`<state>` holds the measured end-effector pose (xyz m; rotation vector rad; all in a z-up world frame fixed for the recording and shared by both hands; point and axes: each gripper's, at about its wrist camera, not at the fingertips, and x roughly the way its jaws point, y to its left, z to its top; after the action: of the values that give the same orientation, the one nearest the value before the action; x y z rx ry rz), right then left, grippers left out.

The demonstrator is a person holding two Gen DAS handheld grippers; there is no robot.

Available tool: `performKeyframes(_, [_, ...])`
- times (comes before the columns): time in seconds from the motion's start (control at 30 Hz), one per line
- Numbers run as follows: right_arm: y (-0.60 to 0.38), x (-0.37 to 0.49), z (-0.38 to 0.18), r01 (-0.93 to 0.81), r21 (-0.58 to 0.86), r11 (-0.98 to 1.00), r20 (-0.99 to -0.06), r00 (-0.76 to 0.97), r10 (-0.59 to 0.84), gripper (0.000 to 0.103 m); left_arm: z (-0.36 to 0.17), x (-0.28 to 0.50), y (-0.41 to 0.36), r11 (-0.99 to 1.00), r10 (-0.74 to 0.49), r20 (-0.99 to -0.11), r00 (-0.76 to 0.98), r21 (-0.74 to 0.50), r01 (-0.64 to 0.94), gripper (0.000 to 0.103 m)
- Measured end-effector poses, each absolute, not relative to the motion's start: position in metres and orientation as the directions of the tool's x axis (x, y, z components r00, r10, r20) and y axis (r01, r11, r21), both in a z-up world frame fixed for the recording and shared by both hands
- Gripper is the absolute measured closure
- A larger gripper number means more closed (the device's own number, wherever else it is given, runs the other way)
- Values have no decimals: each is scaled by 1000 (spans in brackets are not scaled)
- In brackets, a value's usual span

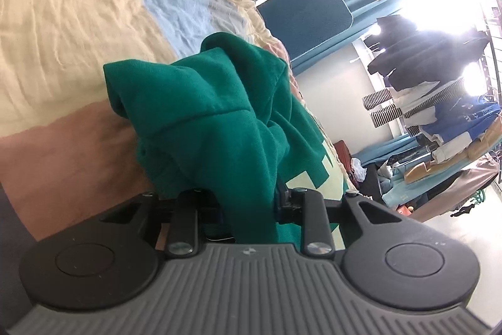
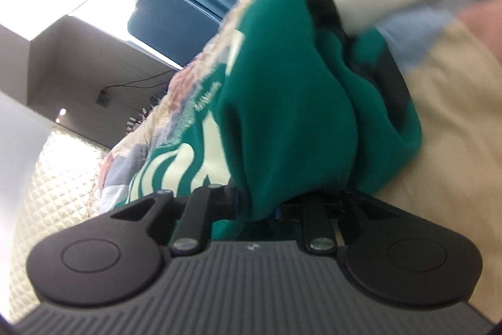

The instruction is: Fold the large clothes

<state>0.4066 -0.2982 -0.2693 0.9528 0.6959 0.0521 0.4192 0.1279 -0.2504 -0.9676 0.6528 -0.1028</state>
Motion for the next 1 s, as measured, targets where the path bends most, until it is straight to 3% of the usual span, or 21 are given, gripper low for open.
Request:
performKeyframes(0.1, [-295,396,-263,250,771,586,-514,788,339,66,-255,418,130,558,-362,-469,805,-801,-216,65])
performKeyframes(0.17, [-294,392,-258,235,769,594,-516,776,362,46,-258,423,130,561,-359,-482,799,-796,-228,52])
performKeyframes(0.23, [-291,382,-257,217,790,573,-496,777,389,12,-256,423,128,579,-344,-498,796,-780,-237,39])
performKeyframes(0.3, [-293,376,-263,234,817,528,-487,771,412,12,-257,421,128,567,-344,-507,790,-783,-255,12])
performKeyframes(0.37, [-291,378,-275,273,836,476,-496,747,442,12,-263,419,131,512,-366,-505,781,-811,-284,2])
performKeyframes(0.53, [-298,383,-296,343,862,374,-484,775,405,12,-291,421,144,321,-418,-490,765,-868,-380,0])
performKeyframes(0.63, [-306,384,-301,358,879,315,-460,810,365,11,-298,424,149,268,-432,-444,785,-894,-358,0])
performKeyframes(1.0, [-321,412,-312,429,864,263,-494,823,279,9,-303,434,146,264,-427,-430,795,-901,-345,0])
